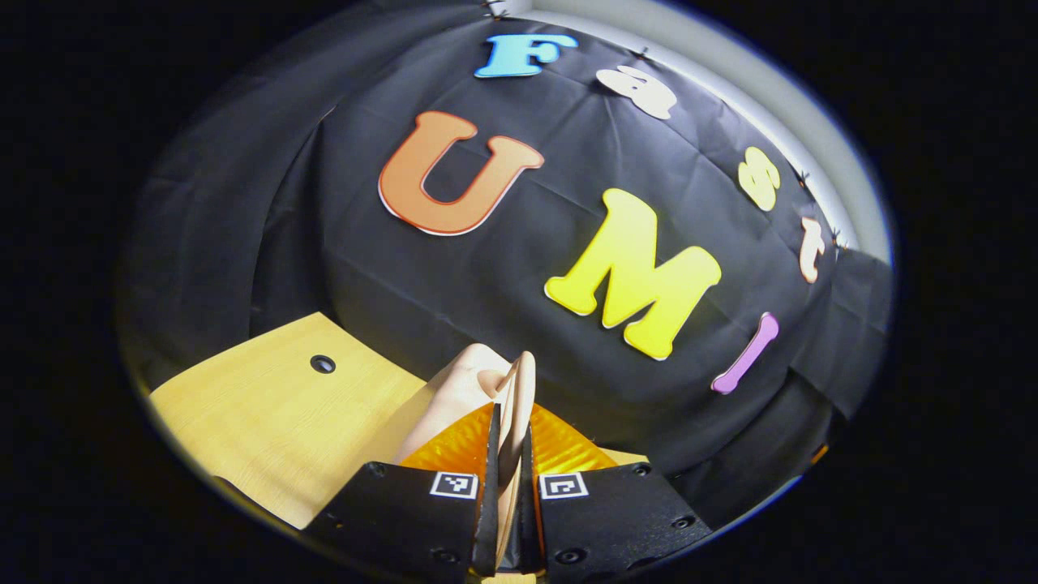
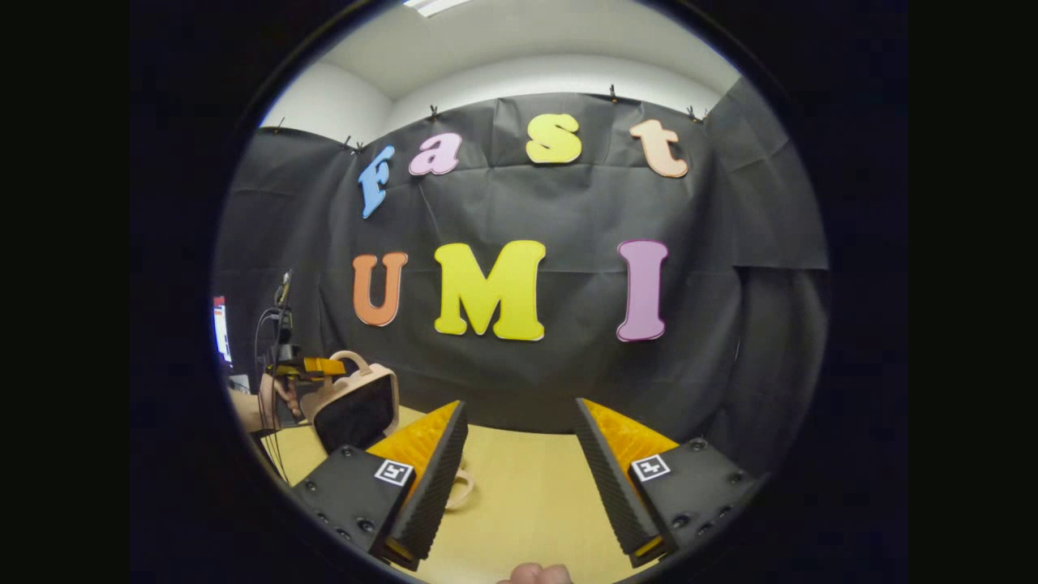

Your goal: First open the suitcase, pack the skin care products into it, and then close the suitcase.

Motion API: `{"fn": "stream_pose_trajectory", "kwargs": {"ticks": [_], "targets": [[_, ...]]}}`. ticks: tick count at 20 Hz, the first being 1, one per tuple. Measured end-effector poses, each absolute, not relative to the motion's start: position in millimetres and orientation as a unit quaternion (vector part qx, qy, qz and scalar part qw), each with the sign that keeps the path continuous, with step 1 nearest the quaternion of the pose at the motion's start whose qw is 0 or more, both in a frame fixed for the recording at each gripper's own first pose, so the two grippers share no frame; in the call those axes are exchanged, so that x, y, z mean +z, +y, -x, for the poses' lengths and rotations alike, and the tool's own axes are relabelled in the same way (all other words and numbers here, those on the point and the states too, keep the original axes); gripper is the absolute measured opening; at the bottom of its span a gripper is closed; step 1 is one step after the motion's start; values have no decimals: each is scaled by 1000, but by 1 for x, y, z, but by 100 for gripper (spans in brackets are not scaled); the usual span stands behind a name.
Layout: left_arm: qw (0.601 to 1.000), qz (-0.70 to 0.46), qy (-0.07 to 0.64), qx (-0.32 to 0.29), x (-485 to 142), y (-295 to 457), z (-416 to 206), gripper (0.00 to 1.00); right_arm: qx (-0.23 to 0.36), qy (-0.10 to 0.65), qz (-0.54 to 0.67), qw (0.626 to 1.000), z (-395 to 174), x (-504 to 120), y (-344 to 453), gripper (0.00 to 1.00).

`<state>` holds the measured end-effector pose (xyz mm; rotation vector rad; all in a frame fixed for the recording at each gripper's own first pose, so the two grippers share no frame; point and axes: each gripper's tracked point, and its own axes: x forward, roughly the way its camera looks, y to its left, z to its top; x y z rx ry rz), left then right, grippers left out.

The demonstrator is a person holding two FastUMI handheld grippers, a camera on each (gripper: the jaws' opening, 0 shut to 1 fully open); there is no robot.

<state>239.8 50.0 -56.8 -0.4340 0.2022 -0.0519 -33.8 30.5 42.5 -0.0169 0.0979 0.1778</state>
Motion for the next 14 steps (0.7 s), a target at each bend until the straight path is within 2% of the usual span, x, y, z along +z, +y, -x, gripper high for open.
{"fn": "stream_pose_trajectory", "kwargs": {"ticks": [7,14], "targets": [[992,38,107,-53,-107,-56,-245,14,48,53,18,997,44,42,-9,78],[977,-50,188,-86,-214,-129,-255,14,-28,72,45,996,70,37,-71,78]]}}
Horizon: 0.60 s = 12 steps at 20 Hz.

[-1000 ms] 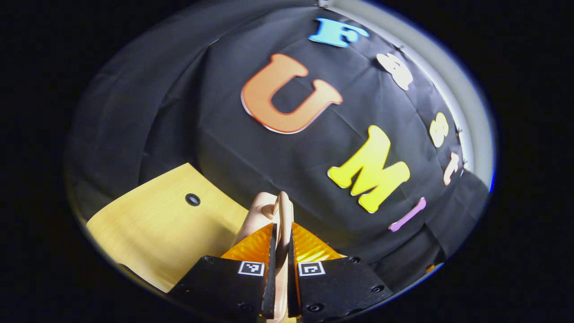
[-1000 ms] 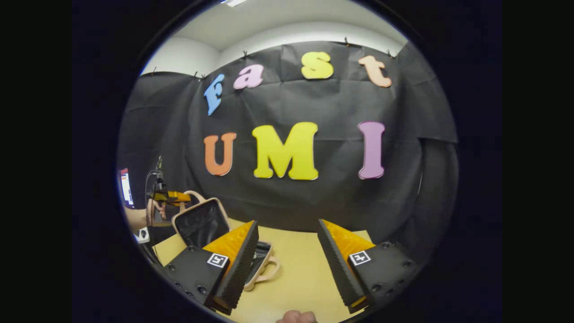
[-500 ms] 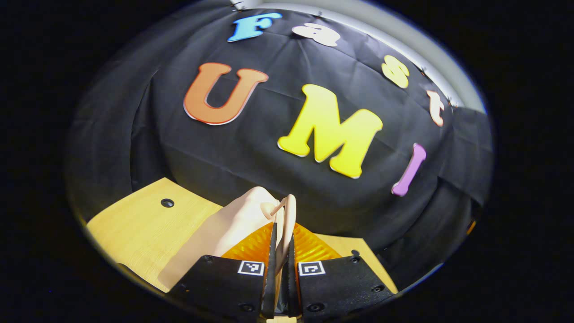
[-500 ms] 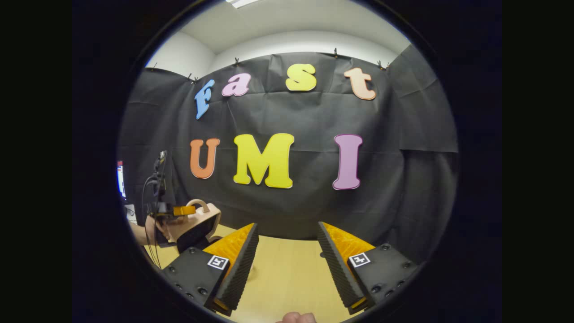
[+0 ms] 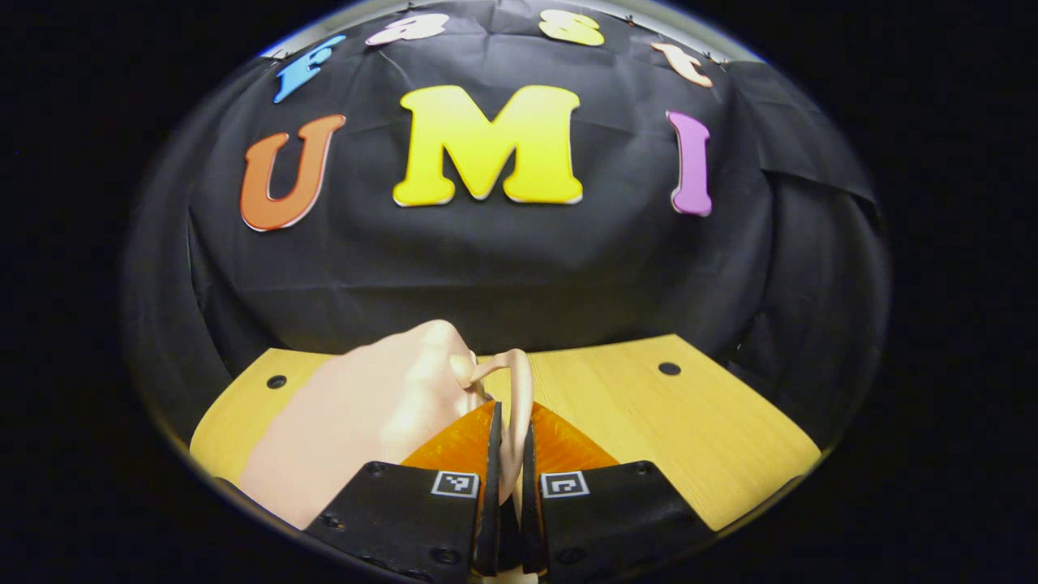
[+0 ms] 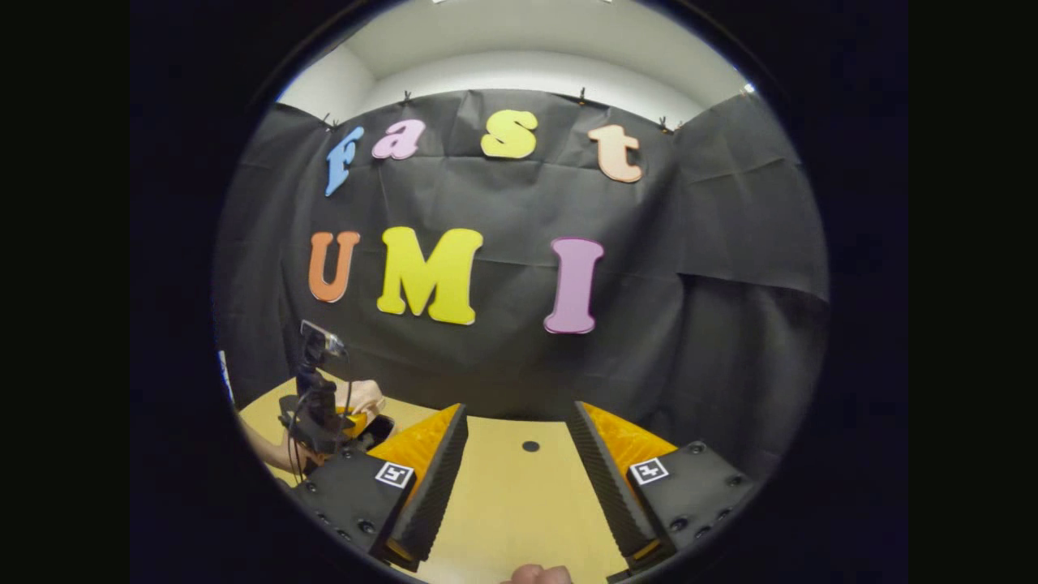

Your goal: First open the suitcase, pack the skin care products into it, and then close the suitcase.

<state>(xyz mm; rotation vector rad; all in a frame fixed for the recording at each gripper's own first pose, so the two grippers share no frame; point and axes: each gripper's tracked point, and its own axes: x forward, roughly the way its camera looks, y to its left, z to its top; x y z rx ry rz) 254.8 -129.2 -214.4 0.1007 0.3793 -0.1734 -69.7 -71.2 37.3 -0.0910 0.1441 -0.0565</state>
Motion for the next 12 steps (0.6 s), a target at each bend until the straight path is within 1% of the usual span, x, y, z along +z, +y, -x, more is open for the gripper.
{"fn": "stream_pose_trajectory", "kwargs": {"ticks": [1,2,6,10,11,12], "targets": [[974,-64,198,-91,-228,-136,-255,14,-39,75,44,995,73,35,-80,76],[970,-83,209,-90,-240,-140,-253,14,-49,80,43,995,77,33,-87,78],[963,-123,226,-83,-269,-144,-255,14,-72,95,43,992,78,25,-107,78],[956,-170,230,-69,-282,-149,-260,15,-73,104,39,991,76,19,-112,77],[954,-177,230,-68,-286,-150,-260,16,-70,105,42,991,75,19,-111,78],[954,-184,226,-72,-286,-154,-258,16,-69,106,45,991,74,17,-112,77]]}}
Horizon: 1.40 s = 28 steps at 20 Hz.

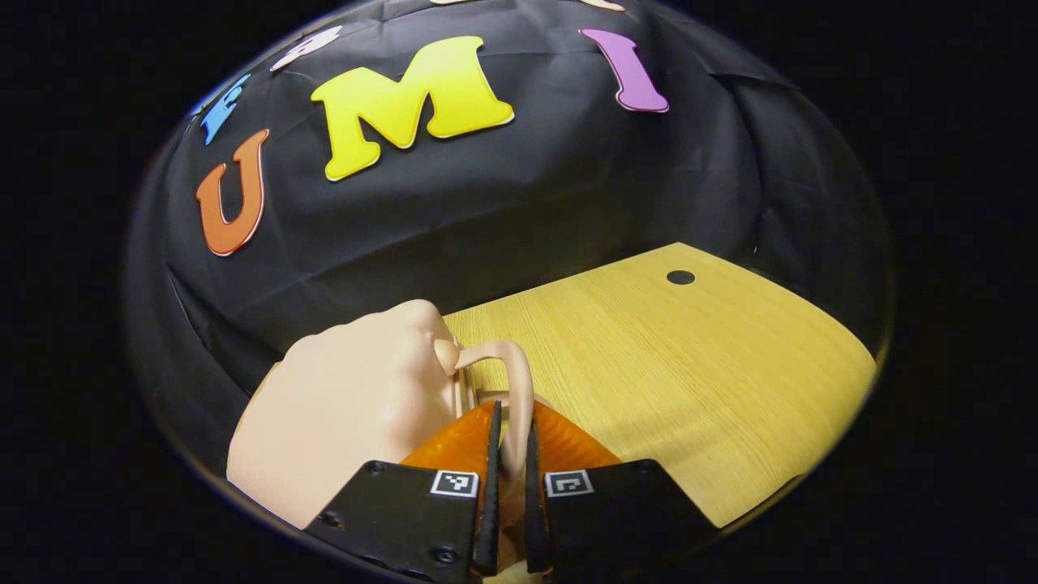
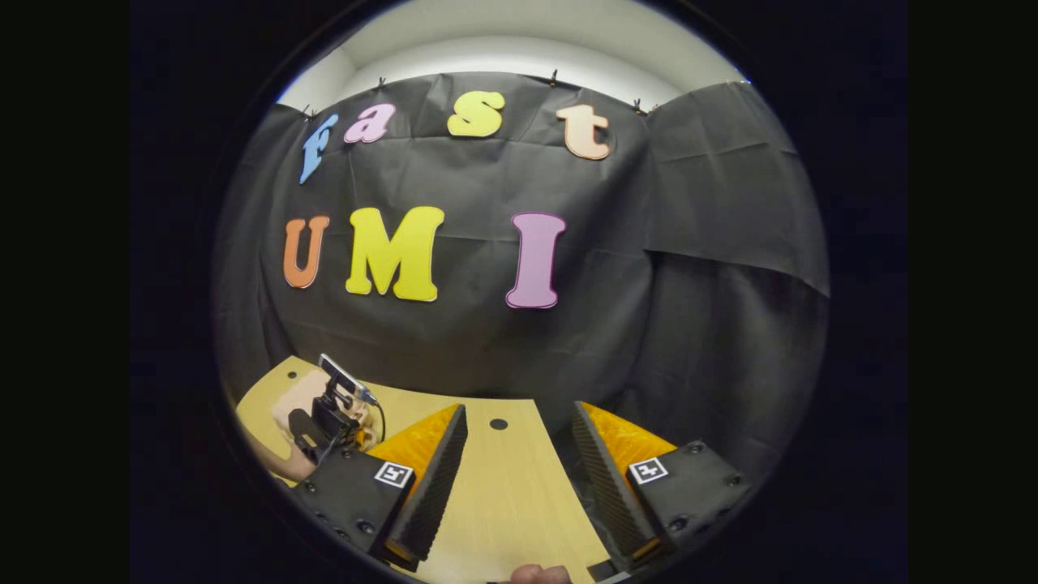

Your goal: First open the suitcase, pack the skin care products into it, and then close the suitcase.

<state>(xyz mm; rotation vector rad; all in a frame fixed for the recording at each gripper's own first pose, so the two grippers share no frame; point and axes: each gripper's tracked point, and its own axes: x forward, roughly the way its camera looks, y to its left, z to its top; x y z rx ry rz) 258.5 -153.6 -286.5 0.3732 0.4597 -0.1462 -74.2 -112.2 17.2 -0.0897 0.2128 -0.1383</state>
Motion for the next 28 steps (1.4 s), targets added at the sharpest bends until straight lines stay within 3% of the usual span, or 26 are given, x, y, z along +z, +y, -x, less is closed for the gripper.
{"fn": "stream_pose_trajectory", "kwargs": {"ticks": [4,8,9,10,11,12,17,23,28], "targets": [[951,-186,230,-85,-295,-163,-253,26,-59,109,49,991,69,16,-111,78],[952,-152,245,-106,-289,-180,-240,48,-48,108,48,992,60,15,-107,78],[953,-141,242,-113,-284,-186,-235,64,-42,105,46,993,58,15,-104,78],[955,-132,238,-119,-276,-189,-229,69,-36,101,45,993,54,16,-100,78],[958,-125,227,-121,-262,-191,-226,82,-30,97,44,994,50,17,-95,78],[962,-117,214,-120,-247,-191,-222,78,-23,92,43,995,46,18,-89,78],[984,-67,145,-76,-154,-157,-205,97,8,56,26,998,20,33,-55,78],[999,-31,1,-15,-5,-94,-189,97,31,-12,12,999,-11,77,-4,78],[1000,-9,-23,12,39,-65,-171,97,21,-48,7,999,-28,94,34,78]]}}
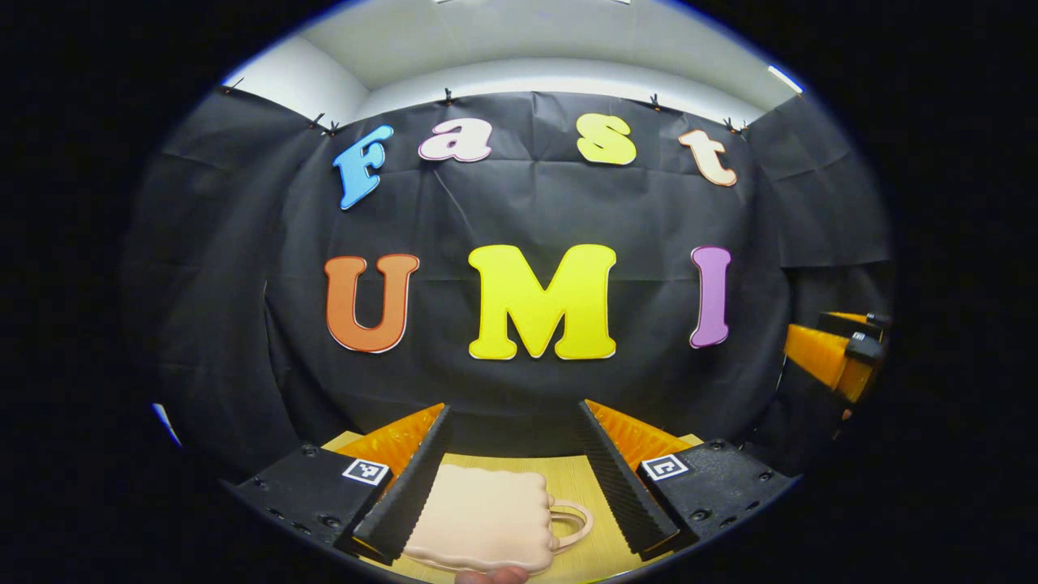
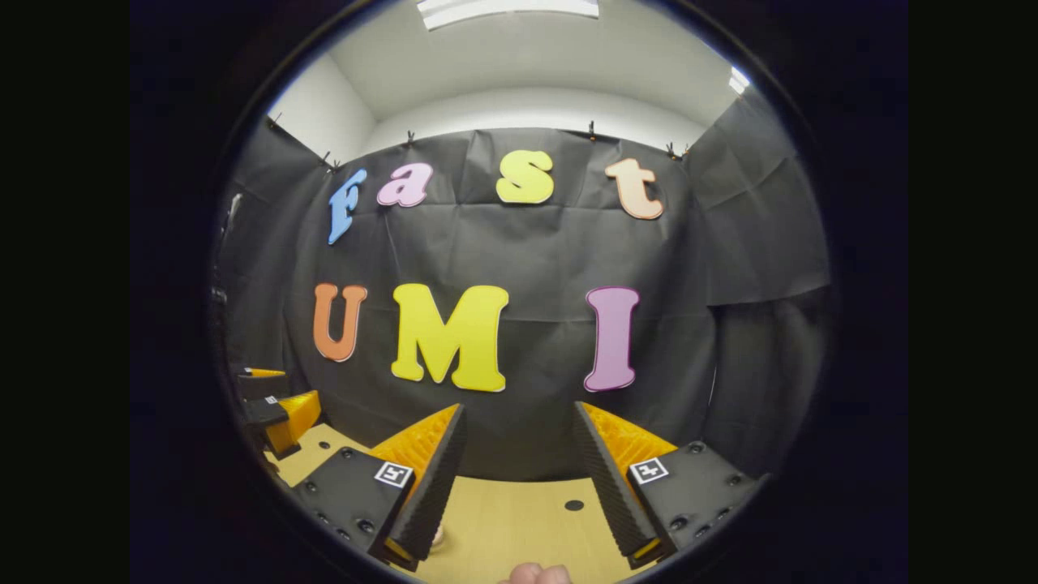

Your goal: First open the suitcase, pack the skin care products into it, and then close the suitcase.

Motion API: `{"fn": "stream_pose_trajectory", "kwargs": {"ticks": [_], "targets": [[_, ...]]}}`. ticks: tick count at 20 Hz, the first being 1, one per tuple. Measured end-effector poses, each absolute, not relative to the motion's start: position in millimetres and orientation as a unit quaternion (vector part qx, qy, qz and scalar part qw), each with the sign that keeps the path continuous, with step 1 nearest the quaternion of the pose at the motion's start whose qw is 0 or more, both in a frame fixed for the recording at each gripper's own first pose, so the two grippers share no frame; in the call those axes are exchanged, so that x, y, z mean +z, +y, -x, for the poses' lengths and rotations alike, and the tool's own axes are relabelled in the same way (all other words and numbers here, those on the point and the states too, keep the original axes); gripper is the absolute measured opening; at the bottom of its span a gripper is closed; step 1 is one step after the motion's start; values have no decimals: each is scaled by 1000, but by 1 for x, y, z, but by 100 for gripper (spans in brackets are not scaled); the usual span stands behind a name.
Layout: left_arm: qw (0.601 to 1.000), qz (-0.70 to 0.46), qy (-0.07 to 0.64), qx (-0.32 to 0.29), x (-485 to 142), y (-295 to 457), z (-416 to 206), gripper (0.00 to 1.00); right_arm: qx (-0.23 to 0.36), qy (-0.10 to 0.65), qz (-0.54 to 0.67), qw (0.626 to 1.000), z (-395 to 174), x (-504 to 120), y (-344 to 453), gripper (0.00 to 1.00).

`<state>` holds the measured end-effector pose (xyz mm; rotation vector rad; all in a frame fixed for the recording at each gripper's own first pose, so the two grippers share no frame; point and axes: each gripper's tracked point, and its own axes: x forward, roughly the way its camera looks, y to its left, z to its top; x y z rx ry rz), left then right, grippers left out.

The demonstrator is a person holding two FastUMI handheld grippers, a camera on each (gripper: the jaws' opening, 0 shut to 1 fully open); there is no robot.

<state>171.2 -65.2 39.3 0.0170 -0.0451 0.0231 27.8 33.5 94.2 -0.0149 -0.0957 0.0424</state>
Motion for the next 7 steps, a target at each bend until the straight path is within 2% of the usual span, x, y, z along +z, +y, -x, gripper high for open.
{"fn": "stream_pose_trajectory", "kwargs": {"ticks": [7], "targets": [[1000,10,-18,14,37,-51,-165,97,31,-30,15,999,-25,72,66,78]]}}
